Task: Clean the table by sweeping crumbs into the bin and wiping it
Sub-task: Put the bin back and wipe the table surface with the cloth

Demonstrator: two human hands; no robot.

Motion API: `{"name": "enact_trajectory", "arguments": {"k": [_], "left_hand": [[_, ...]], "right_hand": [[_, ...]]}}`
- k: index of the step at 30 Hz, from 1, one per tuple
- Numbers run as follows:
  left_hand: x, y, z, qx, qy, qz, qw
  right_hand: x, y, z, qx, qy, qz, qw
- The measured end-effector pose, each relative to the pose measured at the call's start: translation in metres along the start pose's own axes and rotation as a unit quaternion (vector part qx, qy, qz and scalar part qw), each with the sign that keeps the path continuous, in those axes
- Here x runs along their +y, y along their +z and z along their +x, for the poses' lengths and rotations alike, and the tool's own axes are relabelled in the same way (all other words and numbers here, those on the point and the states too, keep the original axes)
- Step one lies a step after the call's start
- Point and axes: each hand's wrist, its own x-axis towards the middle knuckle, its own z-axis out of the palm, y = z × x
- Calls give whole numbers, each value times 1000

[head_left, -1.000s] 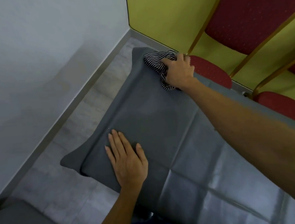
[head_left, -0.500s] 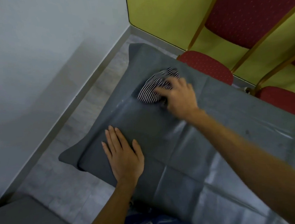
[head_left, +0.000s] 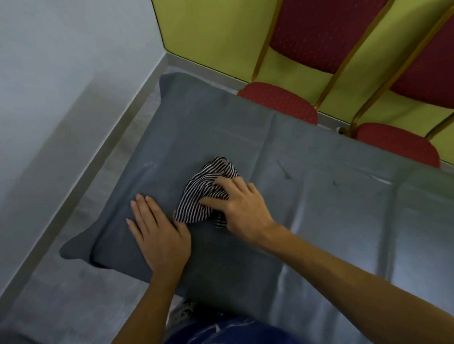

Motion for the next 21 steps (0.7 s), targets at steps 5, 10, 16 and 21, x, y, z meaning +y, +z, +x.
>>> {"name": "enact_trajectory", "arguments": {"k": [5, 10, 16, 21], "left_hand": [[0, 2, 0, 1, 3, -15, 1000], [18, -5, -3, -44, -11, -45, 998], [104, 8, -60, -75, 165, -62, 982], [94, 21, -71, -94, 232, -7, 968]], "right_hand": [[110, -28, 7, 33, 117, -54, 991], [192, -65, 19, 89, 366, -20, 926], [92, -44, -12, 92, 162, 23, 982], [69, -17, -60, 18, 63, -17, 998]]}}
